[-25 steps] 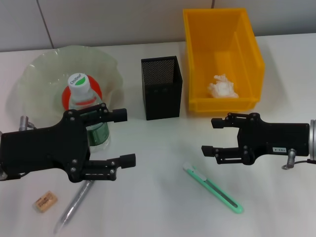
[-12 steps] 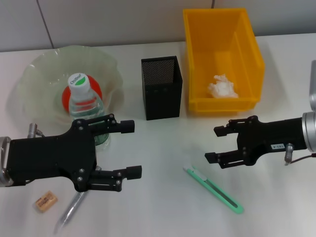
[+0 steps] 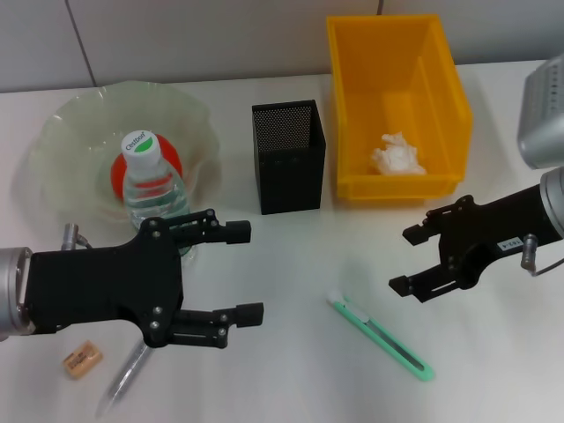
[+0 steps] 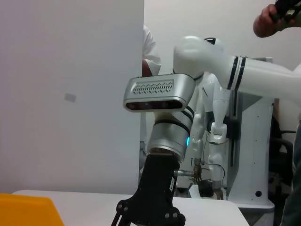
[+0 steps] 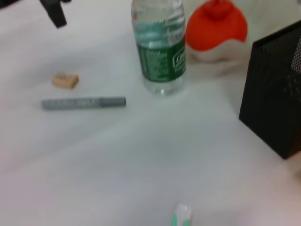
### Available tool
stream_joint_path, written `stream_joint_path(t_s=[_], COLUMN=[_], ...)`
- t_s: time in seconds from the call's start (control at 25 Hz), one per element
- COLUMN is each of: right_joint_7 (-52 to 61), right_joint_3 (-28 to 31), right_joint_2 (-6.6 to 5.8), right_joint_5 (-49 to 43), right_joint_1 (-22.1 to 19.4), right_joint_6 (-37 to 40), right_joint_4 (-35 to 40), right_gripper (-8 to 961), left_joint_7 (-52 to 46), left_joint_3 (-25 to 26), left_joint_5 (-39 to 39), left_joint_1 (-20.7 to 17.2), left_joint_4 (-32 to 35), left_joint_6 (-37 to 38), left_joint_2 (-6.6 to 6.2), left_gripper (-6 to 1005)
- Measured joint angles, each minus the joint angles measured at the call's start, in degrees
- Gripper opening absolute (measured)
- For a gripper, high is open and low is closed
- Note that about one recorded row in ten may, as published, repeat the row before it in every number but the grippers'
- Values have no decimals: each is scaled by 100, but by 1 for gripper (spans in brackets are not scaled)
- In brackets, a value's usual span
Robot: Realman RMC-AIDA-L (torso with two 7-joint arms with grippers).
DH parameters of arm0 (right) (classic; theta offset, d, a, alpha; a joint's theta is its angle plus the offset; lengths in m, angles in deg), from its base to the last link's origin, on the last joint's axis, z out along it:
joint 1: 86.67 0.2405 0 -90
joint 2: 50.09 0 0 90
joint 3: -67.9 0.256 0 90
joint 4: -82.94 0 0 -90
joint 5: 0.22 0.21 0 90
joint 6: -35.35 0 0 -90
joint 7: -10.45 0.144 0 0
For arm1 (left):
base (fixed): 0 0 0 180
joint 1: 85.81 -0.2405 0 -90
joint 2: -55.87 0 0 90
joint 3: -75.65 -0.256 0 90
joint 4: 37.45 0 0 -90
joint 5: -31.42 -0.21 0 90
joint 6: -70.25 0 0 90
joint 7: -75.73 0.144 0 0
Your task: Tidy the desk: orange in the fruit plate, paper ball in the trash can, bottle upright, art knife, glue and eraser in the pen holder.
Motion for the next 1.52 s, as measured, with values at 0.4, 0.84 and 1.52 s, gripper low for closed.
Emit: stream_joint_path(t_s=[0.4,0.84,1.52], right_joint_7=[655,1512,2897], right_joint_3=[-346,-1048,-1639], right_joint_2=[-15,-23,-16], right_joint_5=[-703,-1000,-1654], right_joint_1=[350,743,1502], right_joint_6=[238,396,1329], right_joint_4=[431,507,543], right_gripper=[782,782,781], left_joint_7=[91,217,216], left_joint_3=[-25,-45,-87], left_joint_5=[-8,-13,-15], left_joint_1=[-39,-71,-158], left_joint_4=[9,-23,0], left_joint_6=[-3,25,183], left_joint_2=[51,103,134], left_gripper=[866,866,865])
